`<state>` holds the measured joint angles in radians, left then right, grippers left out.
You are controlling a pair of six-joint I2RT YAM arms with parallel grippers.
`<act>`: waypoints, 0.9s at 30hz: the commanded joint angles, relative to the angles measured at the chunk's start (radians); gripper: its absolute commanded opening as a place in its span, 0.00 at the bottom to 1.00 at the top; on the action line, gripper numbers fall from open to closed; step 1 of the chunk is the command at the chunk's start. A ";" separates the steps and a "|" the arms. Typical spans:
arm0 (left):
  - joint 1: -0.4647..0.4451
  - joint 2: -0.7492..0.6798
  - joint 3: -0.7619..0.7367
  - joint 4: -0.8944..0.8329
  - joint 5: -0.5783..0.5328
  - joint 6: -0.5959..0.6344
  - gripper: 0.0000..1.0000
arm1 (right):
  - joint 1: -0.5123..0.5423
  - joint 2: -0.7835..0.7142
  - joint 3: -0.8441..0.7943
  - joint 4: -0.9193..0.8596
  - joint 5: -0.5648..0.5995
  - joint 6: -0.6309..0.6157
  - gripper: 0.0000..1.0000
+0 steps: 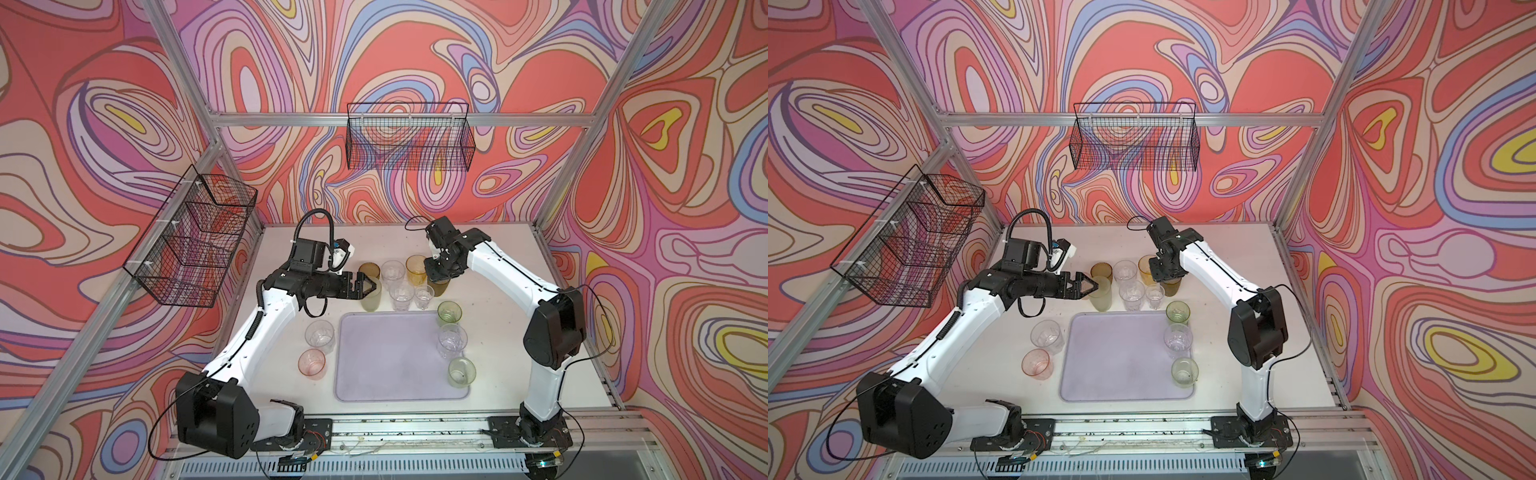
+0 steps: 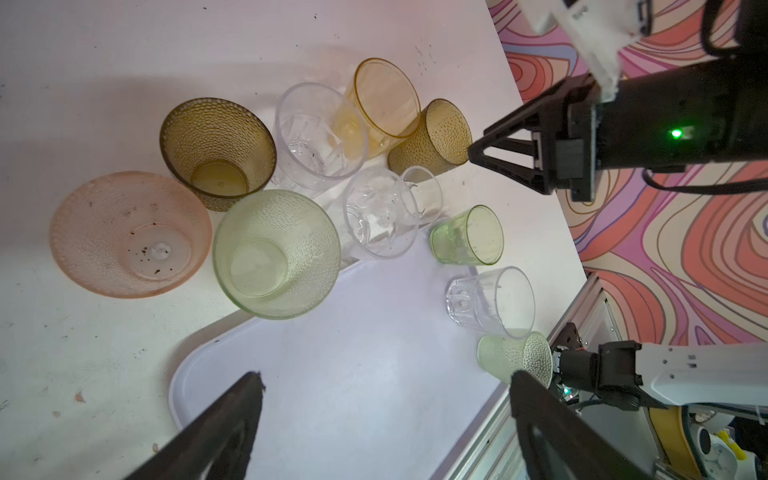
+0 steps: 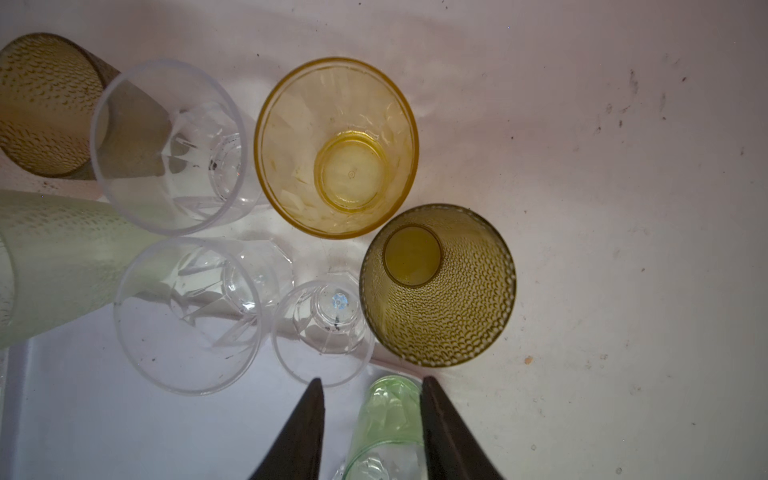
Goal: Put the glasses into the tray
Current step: 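Raise the right gripper and move it over the olive textured cup, then lower the right gripper onto the olive textured cup rim and close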
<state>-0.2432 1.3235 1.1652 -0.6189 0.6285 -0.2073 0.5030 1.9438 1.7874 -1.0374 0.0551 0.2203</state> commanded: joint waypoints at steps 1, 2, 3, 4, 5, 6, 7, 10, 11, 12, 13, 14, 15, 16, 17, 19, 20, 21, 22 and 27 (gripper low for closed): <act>-0.001 -0.016 -0.013 -0.047 0.011 0.019 0.96 | -0.006 0.030 0.042 0.013 -0.018 -0.014 0.39; -0.002 -0.022 -0.024 -0.036 0.009 0.016 0.96 | -0.005 0.039 0.049 0.013 -0.019 -0.010 0.39; -0.001 -0.024 -0.029 -0.029 0.005 0.016 0.96 | -0.007 0.048 0.055 0.013 -0.018 -0.009 0.39; -0.002 -0.024 -0.033 -0.023 0.004 0.016 0.96 | -0.006 0.058 0.063 0.010 -0.018 -0.009 0.38; -0.001 -0.026 -0.036 -0.015 0.004 0.017 0.96 | -0.007 0.066 0.068 0.008 -0.017 -0.009 0.38; -0.002 -0.027 -0.040 -0.006 0.006 0.016 0.97 | -0.007 0.072 0.070 0.008 -0.017 -0.009 0.38; -0.001 -0.030 -0.045 0.005 0.007 0.012 0.97 | -0.007 0.080 0.075 0.007 -0.017 -0.009 0.37; -0.002 -0.039 -0.059 0.031 0.015 -0.001 0.97 | -0.008 0.091 0.077 0.015 -0.014 -0.012 0.35; -0.001 -0.042 -0.064 0.036 0.016 -0.003 0.97 | -0.010 0.095 0.076 0.018 -0.014 -0.012 0.34; -0.002 -0.046 -0.068 0.043 0.015 -0.005 0.97 | -0.011 0.102 0.079 0.019 -0.015 -0.014 0.34; -0.002 -0.048 -0.071 0.047 0.013 -0.007 0.97 | -0.012 0.108 0.083 0.017 -0.015 -0.015 0.33; -0.001 -0.049 -0.069 0.047 0.013 -0.007 0.97 | -0.013 0.113 0.086 0.016 -0.015 -0.015 0.32; -0.002 -0.048 -0.070 0.047 0.010 -0.005 0.97 | -0.013 0.117 0.086 0.014 -0.015 -0.016 0.32; -0.002 -0.050 -0.068 0.043 0.006 -0.006 0.97 | -0.014 0.121 0.084 0.016 -0.014 -0.018 0.32; -0.001 -0.050 -0.068 0.041 0.002 -0.003 0.97 | -0.013 0.123 0.081 0.017 -0.014 -0.020 0.31; -0.001 -0.053 -0.070 0.041 0.002 -0.003 0.97 | -0.014 0.132 0.079 0.018 -0.016 -0.021 0.30; -0.002 -0.055 -0.074 0.046 0.002 -0.004 0.97 | -0.014 0.136 0.079 0.019 -0.017 -0.021 0.30; -0.001 -0.055 -0.073 0.047 0.004 -0.004 0.97 | -0.014 0.139 0.077 0.022 -0.017 -0.022 0.29; -0.001 -0.053 -0.074 0.047 0.005 -0.006 0.97 | -0.015 0.142 0.075 0.023 -0.015 -0.022 0.28; -0.001 -0.048 -0.075 0.047 0.008 -0.008 0.96 | -0.015 0.148 0.061 0.034 -0.013 -0.018 0.25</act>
<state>-0.2436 1.2953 1.1030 -0.5797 0.6281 -0.2138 0.4923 2.0686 1.8511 -1.0191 0.0364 0.2028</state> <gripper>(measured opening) 0.966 0.259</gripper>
